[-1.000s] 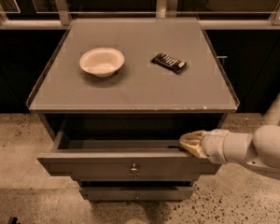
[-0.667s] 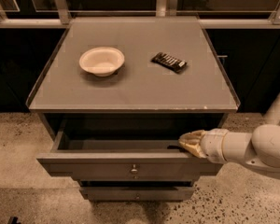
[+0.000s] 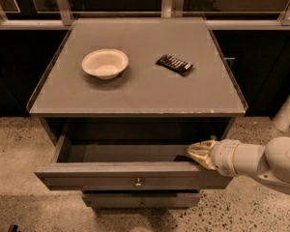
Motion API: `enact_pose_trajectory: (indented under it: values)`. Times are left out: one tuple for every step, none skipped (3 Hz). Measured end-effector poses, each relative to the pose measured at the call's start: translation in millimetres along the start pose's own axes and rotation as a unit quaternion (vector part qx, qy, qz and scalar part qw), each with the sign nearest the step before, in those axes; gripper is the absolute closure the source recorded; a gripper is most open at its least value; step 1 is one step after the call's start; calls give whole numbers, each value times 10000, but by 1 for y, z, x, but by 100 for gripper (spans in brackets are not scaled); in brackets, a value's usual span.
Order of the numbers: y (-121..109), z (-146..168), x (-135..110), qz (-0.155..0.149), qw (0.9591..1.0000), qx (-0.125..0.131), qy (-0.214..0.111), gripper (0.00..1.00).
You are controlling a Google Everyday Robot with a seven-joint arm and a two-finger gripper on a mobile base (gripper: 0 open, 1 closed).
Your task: Open top drawer
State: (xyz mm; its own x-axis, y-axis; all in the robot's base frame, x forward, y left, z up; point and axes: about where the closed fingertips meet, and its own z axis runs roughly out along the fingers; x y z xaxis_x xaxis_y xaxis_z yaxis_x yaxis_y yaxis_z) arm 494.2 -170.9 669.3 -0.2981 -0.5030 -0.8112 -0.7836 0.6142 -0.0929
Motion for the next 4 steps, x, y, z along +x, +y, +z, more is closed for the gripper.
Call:
enact_pose_trajectory:
  values:
    - [18, -16, 11, 222, 9997, 143, -19, 100]
    - [17, -16, 10, 222, 9996, 143, -19, 100]
    - [31, -29, 18, 373, 9989, 267, -35, 100]
    - [31, -29, 18, 373, 9989, 268, -35, 100]
